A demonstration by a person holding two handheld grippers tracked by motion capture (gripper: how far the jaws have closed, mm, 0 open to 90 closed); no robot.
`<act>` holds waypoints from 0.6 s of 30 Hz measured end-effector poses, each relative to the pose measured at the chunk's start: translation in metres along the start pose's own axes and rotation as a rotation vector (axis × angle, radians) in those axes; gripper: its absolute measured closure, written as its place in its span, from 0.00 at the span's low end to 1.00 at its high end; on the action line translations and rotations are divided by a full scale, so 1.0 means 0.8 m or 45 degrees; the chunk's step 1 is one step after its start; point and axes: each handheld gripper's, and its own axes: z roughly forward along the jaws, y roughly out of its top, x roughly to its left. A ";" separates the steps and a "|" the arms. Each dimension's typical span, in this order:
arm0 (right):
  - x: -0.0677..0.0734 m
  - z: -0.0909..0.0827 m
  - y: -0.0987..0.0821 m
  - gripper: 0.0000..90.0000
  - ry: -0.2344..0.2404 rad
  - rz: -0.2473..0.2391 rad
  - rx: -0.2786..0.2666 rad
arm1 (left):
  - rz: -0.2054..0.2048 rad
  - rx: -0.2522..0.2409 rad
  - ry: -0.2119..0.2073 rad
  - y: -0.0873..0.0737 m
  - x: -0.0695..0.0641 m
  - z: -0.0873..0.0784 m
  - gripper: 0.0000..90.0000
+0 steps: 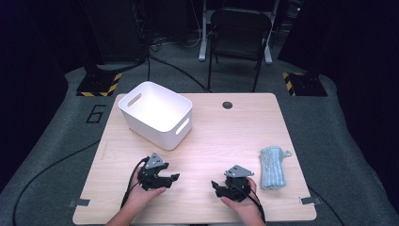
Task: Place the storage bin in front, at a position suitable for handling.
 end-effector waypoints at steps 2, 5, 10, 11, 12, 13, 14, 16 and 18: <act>-0.001 0.000 0.000 0.36 0.006 0.019 -0.004 | -0.013 0.003 0.000 0.000 -0.001 0.002 0.37; -0.002 0.001 0.000 0.38 0.025 0.023 0.009 | -0.026 0.010 -0.007 -0.001 -0.002 0.001 0.37; 0.001 0.001 0.001 0.40 0.029 0.039 0.013 | 0.000 0.006 0.006 0.000 -0.001 -0.004 0.38; 0.002 0.000 0.002 0.41 0.035 0.041 0.013 | -0.012 -0.003 0.003 0.000 -0.001 -0.005 0.38; 0.002 0.000 0.002 0.41 0.031 0.044 0.011 | -0.016 -0.010 0.000 0.000 0.000 -0.005 0.38; 0.003 -0.001 0.002 0.41 0.022 0.052 0.008 | -0.008 -0.007 0.008 0.001 0.001 -0.007 0.38; 0.002 -0.002 0.002 0.42 0.024 0.043 0.009 | -0.030 -0.018 -0.002 0.000 0.001 -0.006 0.38; 0.001 -0.003 0.003 0.44 0.074 0.059 0.001 | -0.024 0.000 -0.006 0.000 0.002 -0.008 0.38; 0.002 -0.005 0.004 0.46 0.067 0.052 -0.019 | -0.027 0.000 0.001 -0.001 0.002 -0.008 0.39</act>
